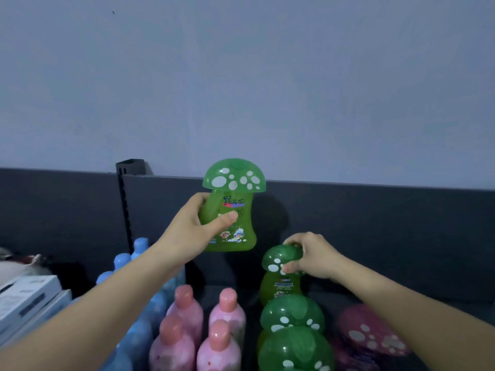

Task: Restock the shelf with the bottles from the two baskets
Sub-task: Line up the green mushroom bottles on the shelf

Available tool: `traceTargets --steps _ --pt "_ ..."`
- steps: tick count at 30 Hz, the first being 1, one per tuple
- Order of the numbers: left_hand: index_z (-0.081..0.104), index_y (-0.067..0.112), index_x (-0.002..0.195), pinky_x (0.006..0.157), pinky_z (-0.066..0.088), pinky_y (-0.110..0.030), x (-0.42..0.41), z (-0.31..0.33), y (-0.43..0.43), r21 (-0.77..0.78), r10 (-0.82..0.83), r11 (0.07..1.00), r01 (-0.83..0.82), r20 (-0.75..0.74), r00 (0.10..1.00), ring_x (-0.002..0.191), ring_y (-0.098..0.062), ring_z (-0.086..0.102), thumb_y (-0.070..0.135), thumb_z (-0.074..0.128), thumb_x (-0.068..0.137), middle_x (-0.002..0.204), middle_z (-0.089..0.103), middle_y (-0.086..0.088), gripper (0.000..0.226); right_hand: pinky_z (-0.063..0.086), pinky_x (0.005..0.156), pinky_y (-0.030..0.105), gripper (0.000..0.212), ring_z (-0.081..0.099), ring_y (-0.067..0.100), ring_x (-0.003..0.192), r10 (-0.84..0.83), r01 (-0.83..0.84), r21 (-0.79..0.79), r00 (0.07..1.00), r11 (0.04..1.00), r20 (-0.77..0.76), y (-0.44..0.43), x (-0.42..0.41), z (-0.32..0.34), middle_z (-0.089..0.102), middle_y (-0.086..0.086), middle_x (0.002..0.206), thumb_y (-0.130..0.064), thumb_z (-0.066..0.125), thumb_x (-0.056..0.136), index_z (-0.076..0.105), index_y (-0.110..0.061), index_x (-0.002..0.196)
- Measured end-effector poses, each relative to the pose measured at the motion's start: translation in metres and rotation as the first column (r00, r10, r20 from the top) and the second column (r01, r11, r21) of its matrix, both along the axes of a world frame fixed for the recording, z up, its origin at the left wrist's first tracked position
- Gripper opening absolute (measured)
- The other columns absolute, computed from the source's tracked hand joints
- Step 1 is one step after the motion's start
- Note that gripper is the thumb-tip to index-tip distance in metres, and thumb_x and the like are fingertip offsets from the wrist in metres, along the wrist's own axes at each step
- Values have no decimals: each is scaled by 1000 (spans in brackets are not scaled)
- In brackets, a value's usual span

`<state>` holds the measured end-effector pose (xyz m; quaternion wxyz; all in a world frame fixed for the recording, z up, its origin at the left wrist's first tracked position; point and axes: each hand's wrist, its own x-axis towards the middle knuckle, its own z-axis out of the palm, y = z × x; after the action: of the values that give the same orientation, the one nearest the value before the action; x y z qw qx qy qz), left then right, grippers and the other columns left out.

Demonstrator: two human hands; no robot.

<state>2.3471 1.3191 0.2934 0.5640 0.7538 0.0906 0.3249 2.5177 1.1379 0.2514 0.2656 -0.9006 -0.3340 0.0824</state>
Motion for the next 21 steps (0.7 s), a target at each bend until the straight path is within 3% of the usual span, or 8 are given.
traceTargets --steps 4,7,10,12,17,21 --pt "56 26 103 71 53 -22 4 -4 -3 3 10 1000 -10 -15 1000 80 -5 69 25 73 80 87 72 9 28 53 80 26 47 65 12 86 71 -74 -51 996 996 -44 -3 6 -11 66 -2 101 -28 85 64 61 -25 104" --pt "56 24 103 66 54 -17 6 -7 -8 2 -1 1000 1 -26 1000 79 -5 69 24 72 80 86 72 12 28 51 88 27 54 64 11 94 117 -128 -70 984 989 -136 -6 11 -10 66 -4 107 -33 82 68 58 -27 116" --pt "56 22 104 68 55 -19 7 -10 -13 2 -1 1000 1 -40 999 80 -8 69 24 72 80 87 72 10 29 42 101 28 50 58 11 111 142 -155 -43 964 987 -224 -6 12 -9 60 -5 123 -45 64 85 51 -26 130" --pt "57 22 104 68 55 -19 9 -12 -16 2 -1 1000 2 -42 999 80 -8 70 23 72 81 87 73 9 28 36 104 26 40 50 13 120 138 -151 -38 964 988 -229 -4 10 -7 55 -3 129 -40 48 96 51 -23 132" --pt "57 23 103 67 54 -19 10 -11 -21 -3 -3 1000 3 -48 999 80 -6 69 24 72 81 88 72 11 27 42 104 37 26 57 17 111 122 -136 -40 961 990 -248 -2 10 -7 63 3 119 -31 47 97 60 -22 118" --pt "57 23 105 69 53 -20 8 -11 -22 -8 -7 1000 6 -51 999 82 -8 70 25 72 80 89 73 10 29 43 103 37 25 57 17 110 155 -170 -45 961 984 -229 -5 5 -8 63 2 117 -29 47 97 61 -21 117"
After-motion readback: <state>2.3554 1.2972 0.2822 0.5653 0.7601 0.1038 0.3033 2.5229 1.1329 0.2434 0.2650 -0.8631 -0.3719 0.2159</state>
